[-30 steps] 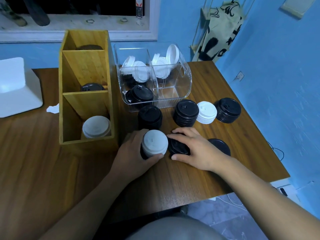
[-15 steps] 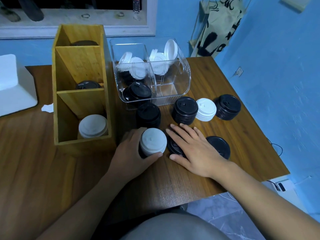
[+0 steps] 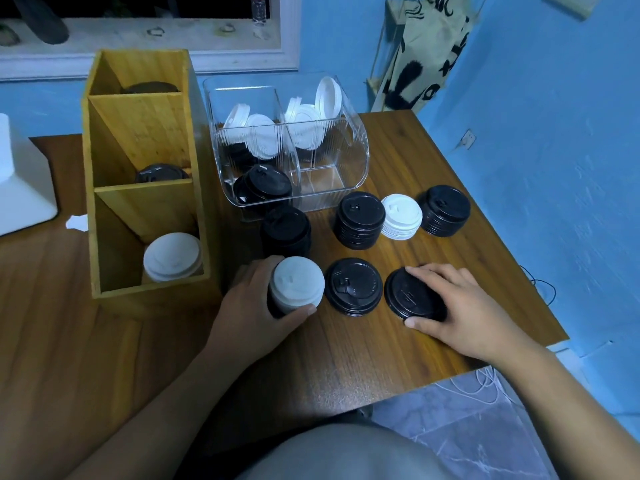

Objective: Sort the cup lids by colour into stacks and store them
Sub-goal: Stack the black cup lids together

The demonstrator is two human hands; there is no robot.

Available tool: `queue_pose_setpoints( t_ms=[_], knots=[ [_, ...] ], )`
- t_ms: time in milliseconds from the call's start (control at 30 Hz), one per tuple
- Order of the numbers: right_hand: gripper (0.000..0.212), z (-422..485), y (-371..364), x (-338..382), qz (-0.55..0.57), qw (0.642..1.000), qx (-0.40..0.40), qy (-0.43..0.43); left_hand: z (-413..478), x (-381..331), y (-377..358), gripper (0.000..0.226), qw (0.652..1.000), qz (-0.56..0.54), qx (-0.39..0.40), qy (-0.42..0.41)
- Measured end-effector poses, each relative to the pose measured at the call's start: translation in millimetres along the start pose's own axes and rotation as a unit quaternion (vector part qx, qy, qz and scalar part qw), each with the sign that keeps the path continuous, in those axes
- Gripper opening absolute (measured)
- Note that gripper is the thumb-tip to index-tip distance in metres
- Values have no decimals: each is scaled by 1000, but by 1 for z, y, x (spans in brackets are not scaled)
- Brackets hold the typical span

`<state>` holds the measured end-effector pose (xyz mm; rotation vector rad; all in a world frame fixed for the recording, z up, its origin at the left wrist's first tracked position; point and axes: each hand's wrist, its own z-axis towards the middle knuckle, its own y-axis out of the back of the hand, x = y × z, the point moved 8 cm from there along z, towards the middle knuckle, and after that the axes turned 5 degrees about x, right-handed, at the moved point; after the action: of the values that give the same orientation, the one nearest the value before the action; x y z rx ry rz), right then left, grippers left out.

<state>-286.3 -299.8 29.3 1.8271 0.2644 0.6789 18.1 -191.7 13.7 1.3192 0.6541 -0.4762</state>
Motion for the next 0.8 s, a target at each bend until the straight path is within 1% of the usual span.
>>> queue_pose_setpoints(
  t_ms=[67,100,200,267,333,400,467,533,633,800],
  knots=[
    [92,1,-2,5,-23,999,-33,6,0,0,0,83,1000,-2,2,2],
    [93,2,-3,6,-15,999,-42,16,0,0,0,83,1000,-4,3,2],
    [88,4,-7,7,49,998,-22,44,0,-1,1,81,1000,-4,2,-1],
    [84,4,-7,8,75,996,-26,51,0,-1,2,82,1000,-3,0,-2],
    [81,3,4,6,96,992,-72,32,0,-1,2,82,1000,-1,1,0],
    [79,1,19,13,127,982,-137,11,0,-1,2,83,1000,0,5,1],
    [76,4,26,33,149,973,-173,20,0,-1,2,83,1000,-1,7,2],
    [73,12,20,62,145,974,-166,53,1,-1,2,82,1000,-2,6,3],
    [74,28,1,94,110,982,-125,91,0,-1,2,83,1000,2,3,7],
    [72,42,-15,103,50,990,-97,88,0,2,3,82,1000,-1,-1,13]
  ],
)
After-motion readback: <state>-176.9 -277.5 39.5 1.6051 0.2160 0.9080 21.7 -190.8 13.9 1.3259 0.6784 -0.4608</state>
